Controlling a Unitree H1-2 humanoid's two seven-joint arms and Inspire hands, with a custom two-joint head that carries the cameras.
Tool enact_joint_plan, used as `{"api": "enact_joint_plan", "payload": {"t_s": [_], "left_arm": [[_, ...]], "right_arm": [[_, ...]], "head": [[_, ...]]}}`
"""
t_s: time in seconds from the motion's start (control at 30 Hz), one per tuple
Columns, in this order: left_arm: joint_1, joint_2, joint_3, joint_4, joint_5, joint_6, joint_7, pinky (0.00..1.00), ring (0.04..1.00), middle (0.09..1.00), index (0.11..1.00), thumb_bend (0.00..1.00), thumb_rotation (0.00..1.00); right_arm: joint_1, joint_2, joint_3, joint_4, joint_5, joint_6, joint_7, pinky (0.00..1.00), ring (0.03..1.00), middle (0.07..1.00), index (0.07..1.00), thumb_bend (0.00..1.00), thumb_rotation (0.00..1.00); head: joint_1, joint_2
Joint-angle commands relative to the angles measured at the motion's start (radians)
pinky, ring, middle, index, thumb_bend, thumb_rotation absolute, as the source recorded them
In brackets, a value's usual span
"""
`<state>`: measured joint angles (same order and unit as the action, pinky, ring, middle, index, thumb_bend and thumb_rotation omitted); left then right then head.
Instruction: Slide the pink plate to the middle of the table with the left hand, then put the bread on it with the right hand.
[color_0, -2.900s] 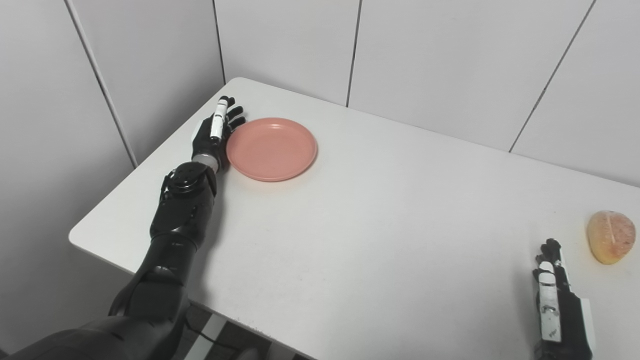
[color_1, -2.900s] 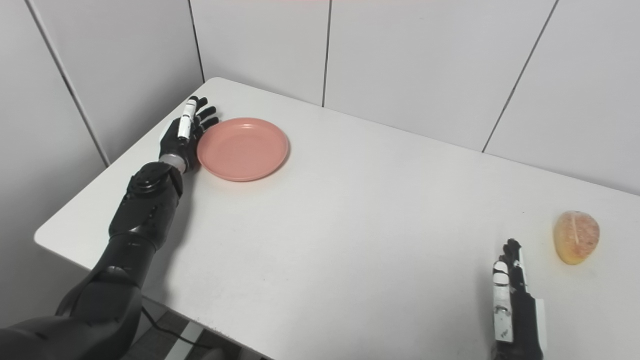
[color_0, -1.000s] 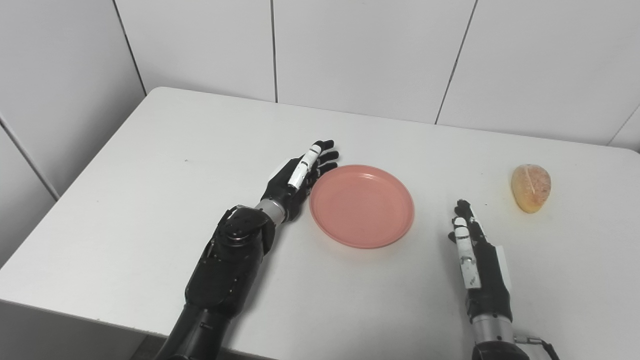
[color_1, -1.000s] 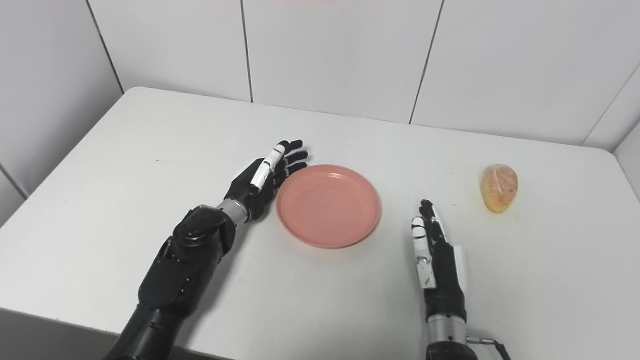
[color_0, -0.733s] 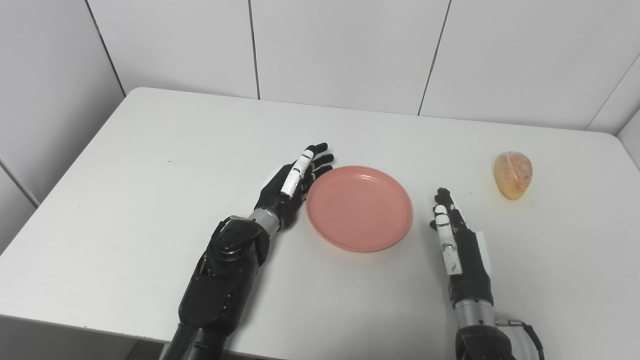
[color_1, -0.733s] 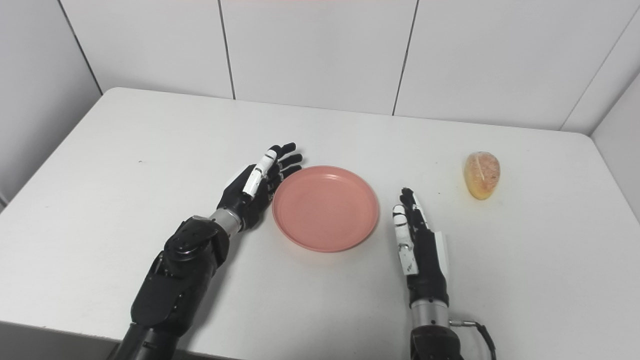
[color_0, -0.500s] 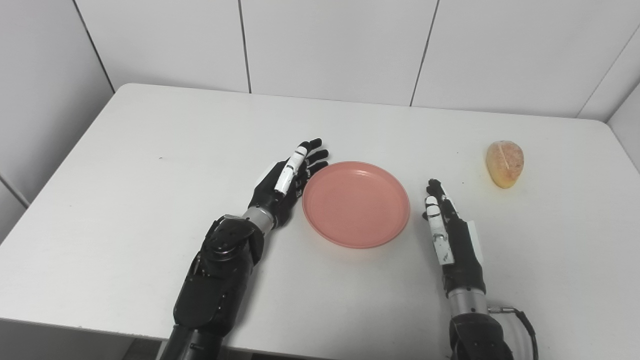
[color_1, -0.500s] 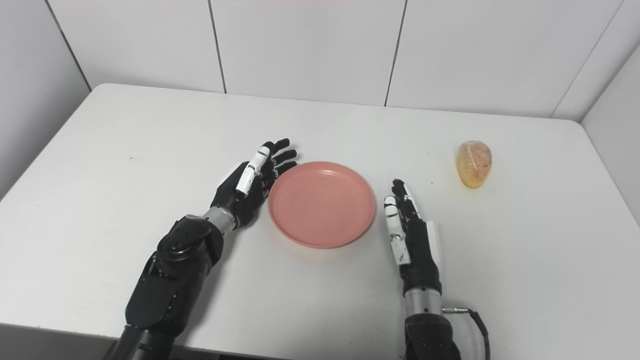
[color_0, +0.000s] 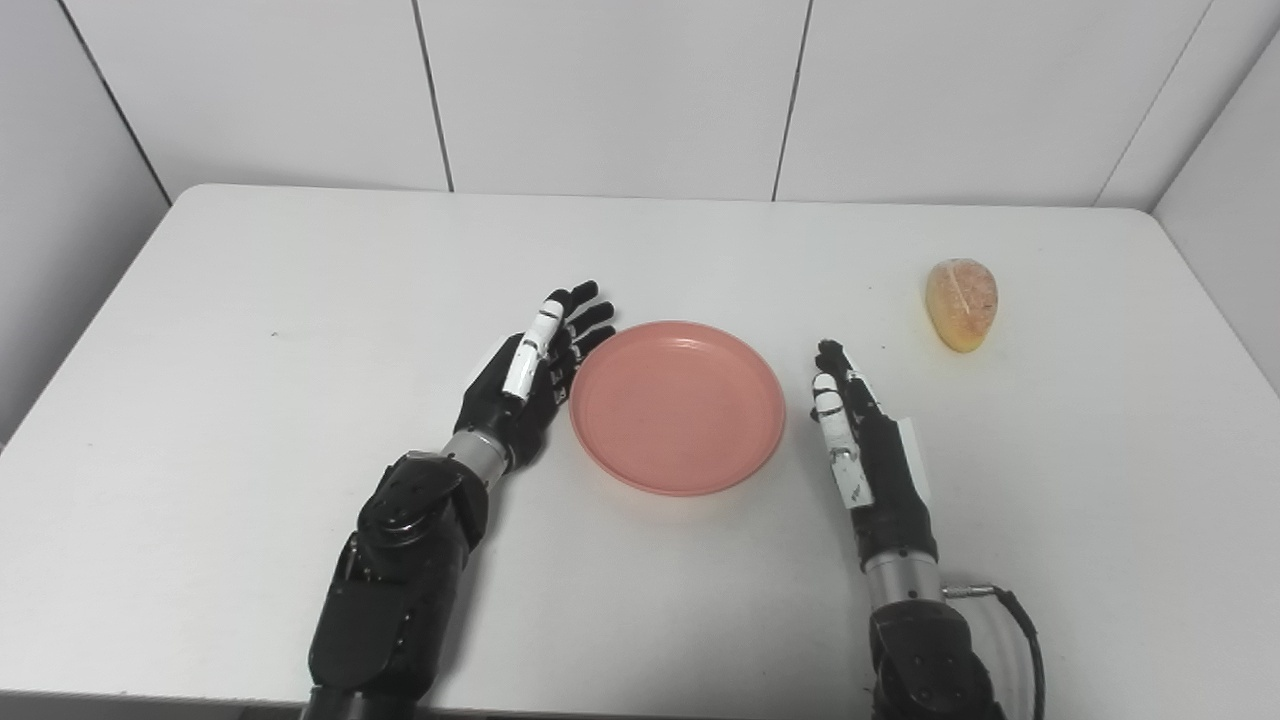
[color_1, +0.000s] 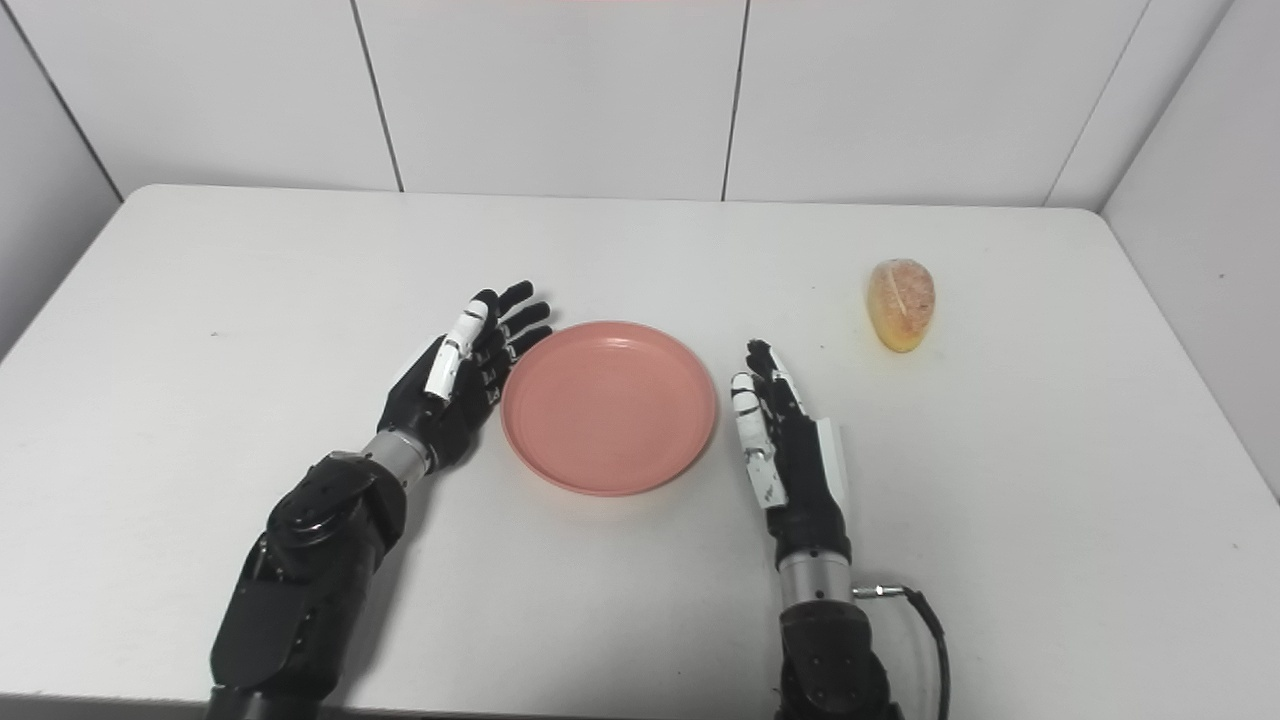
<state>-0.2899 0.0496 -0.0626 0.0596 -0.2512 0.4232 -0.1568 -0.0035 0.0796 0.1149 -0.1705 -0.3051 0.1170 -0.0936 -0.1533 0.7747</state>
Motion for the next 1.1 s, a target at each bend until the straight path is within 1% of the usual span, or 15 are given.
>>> {"api": "enact_joint_plan", "payload": {"t_s": [0.0, 0.1, 0.13, 0.2, 0.3, 0.33, 0.43, 0.57, 0.67, 0.77, 0.83, 0.9, 0.93, 0.97, 1.07], "left_arm": [[0.0, -0.003, -0.004, 0.0, -0.001, 0.031, -0.014, 0.92, 0.918, 0.92, 0.915, 0.35, 1.0], [0.003, -0.005, 0.001, -0.005, -0.003, 0.035, -0.009, 0.93, 0.915, 0.918, 0.911, 0.35, 1.0], [0.004, -0.006, 0.002, -0.006, -0.004, 0.037, -0.007, 0.93, 0.914, 0.917, 0.91, 0.35, 1.0], [0.007, -0.008, 0.004, -0.009, -0.006, 0.04, -0.004, 0.93, 0.914, 0.916, 0.908, 0.34, 1.0], [0.01, -0.007, 0.005, -0.008, -0.006, 0.039, -0.005, 0.92, 0.914, 0.916, 0.906, 0.34, 1.0], [0.011, -0.007, 0.005, -0.005, -0.004, 0.036, -0.007, 0.92, 0.913, 0.915, 0.905, 0.34, 1.0], [0.012, -0.005, 0.007, 0.0, -0.008, 0.032, -0.014, 0.92, 0.917, 0.918, 0.908, 0.33, 1.0], [0.015, -0.003, 0.013, 0.015, -0.015, 0.023, -0.024, 0.93, 0.919, 0.92, 0.913, 0.34, 1.0], [0.016, -0.001, 0.017, 0.02, -0.014, 0.018, -0.032, 0.92, 0.915, 0.919, 0.914, 0.34, 1.0], [0.018, -0.003, 0.024, 0.025, -0.016, 0.014, -0.034, 0.92, 0.91, 0.915, 0.91, 0.33, 1.0], [0.017, -0.003, 0.024, 0.032, -0.015, 0.01, -0.038, 0.93, 0.915, 0.919, 0.914, 0.33, 1.0], [0.016, -0.001, 0.024, 0.038, -0.017, 0.008, -0.041, 0.93, 0.921, 0.923, 0.916, 0.33, 1.0], [0.015, 0.0, 0.024, 0.043, -0.018, 0.005, -0.044, 0.93, 0.923, 0.925, 0.918, 0.33, 1.0], [0.015, 0.0, 0.025, 0.047, -0.019, 0.002, -0.046, 0.93, 0.923, 0.925, 0.918, 0.33, 1.0], [0.016, -0.001, 0.03, 0.053, -0.018, -0.004, -0.047, 0.92, 0.916, 0.92, 0.912, 0.34, 1.0]], "right_arm": [[-0.042, -0.01, 0.005, -0.048, -0.041, -0.094, -0.037, 0.82, 0.875, 0.887, 0.885, 0.33, 1.0], [-0.057, -0.021, 0.003, -0.053, -0.08, -0.122, -0.064, 0.81, 0.868, 0.874, 0.869, 0.39, 1.0], [-0.063, -0.025, 0.001, -0.055, -0.097, -0.124, -0.073, 0.81, 0.868, 0.873, 0.867, 0.4, 1.0], [-0.079, -0.037, -0.001, -0.063, -0.124, -0.123, -0.081, 0.8, 0.867, 0.873, 0.86, 0.42, 1.0], [-0.117, -0.059, -0.009, -0.077, -0.145, -0.114, -0.078, 0.82, 0.873, 0.875, 0.861, 0.42, 1.0], [-0.129, -0.065, -0.012, -0.079, -0.152, -0.112, -0.079, 0.82, 0.873, 0.874, 0.861, 0.42, 1.0], [-0.165, -0.084, -0.022, -0.082, -0.162, -0.109, -0.079, 0.82, 0.875, 0.875, 0.865, 0.43, 1.0], [-0.232, -0.114, -0.042, -0.099, -0.193, -0.057, -0.062, 0.81, 0.872, 0.876, 0.873, 0.45, 1.0], [-0.269, -0.128, -0.053, -0.096, -0.202, -0.037, -0.05, 0.82, 0.857, 0.881, 0.881, 0.44, 1.0], [-0.324, -0.161, -0.059, -0.086, -0.269, 0.006, -0.037, 0.8, 0.858, 0.881, 0.878, 0.45, 0.96], [-0.352, -0.181, -0.06, -0.08, -0.302, 0.038, -0.021, 0.78, 0.861, 0.886, 0.883, 0.48, 0.92], [-0.378, -0.2, -0.061, -0.074, -0.327, 0.069, -0.005, 0.77, 0.855, 0.89, 0.893, 0.53, 0.86], [-0.393, -0.211, -0.062, -0.067, -0.345, 0.092, 0.003, 0.76, 0.855, 0.893, 0.898, 0.57, 0.82], [-0.406, -0.219, -0.064, -0.059, -0.361, 0.114, 0.009, 0.76, 0.855, 0.894, 0.899, 0.58, 0.82], [-0.446, -0.236, -0.07, -0.035, -0.406, 0.191, 0.033, 0.74, 0.847, 0.896, 0.905, 0.66, 0.76]], "head": [[-0.015, -0.004], [-0.053, -0.014], [-0.053, -0.014], [-0.08, -0.024], [-0.097, -0.032], [-0.117, -0.043], [-0.128, -0.05], [-0.18, -0.085], [-0.194, -0.092], [-0.206, -0.103], [-0.207, -0.107], [-0.207, -0.107], [-0.212, -0.117], [-0.216, -0.119], [-0.228, -0.124]]}}
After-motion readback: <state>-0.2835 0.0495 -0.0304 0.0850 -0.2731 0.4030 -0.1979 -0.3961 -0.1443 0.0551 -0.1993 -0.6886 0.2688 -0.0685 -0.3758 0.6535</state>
